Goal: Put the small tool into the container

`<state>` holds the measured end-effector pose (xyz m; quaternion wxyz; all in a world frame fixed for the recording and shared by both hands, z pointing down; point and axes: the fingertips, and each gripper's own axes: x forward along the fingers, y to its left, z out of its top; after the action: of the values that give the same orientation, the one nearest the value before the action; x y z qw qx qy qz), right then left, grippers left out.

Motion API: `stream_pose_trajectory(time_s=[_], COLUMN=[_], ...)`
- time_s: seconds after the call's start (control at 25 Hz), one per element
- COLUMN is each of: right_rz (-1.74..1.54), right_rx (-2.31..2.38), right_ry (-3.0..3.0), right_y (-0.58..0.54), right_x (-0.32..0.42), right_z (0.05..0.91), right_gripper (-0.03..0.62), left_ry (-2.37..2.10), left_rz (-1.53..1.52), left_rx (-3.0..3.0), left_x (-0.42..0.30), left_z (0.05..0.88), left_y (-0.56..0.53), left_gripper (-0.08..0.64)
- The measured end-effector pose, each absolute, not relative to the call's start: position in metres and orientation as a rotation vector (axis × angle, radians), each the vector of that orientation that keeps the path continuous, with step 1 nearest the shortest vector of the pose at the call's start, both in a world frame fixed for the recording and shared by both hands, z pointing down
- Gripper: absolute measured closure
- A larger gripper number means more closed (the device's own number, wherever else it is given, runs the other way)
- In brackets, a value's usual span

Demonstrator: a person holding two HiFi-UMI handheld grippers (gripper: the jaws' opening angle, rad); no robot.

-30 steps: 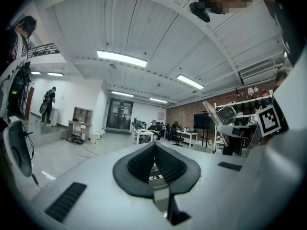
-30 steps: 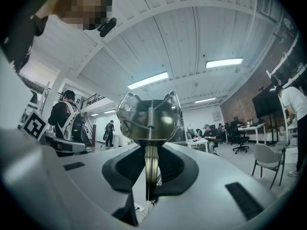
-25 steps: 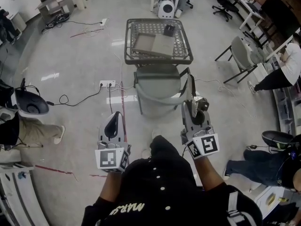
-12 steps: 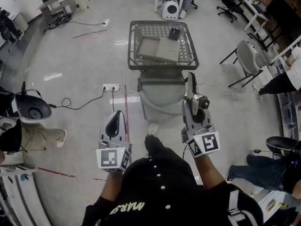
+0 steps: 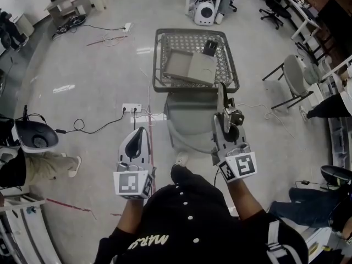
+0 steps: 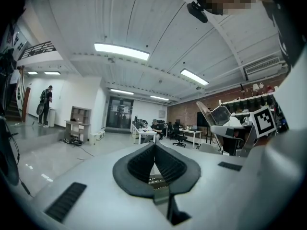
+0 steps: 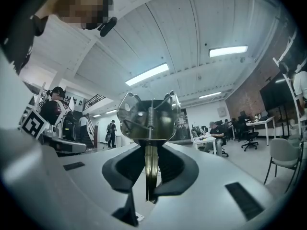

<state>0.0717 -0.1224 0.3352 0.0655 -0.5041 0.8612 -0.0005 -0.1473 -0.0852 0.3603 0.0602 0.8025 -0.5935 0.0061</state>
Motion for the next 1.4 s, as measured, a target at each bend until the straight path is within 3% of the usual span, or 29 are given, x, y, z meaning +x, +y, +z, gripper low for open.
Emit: stream_pose_trajectory(time_s=[0.8,1.4], right_rz=[-0.016,-0.112], right_rx=[-1.492,-1.504], right_ry=[2.609,2.615], right_y=[-0.269,-0.311], right_x=[0.070,0.076], right_z=[0.338,0.359], right_gripper=[0.515,0.515], left_ry=[-1.824,-1.785], left_rz=[0.028,0.100], left_rx=[2.417,2.411], left_x=[-0.147,-0.134], left_z=[0.361,0.372], left_y=[-0.226,-0.267], left_gripper=[0.535,0.535])
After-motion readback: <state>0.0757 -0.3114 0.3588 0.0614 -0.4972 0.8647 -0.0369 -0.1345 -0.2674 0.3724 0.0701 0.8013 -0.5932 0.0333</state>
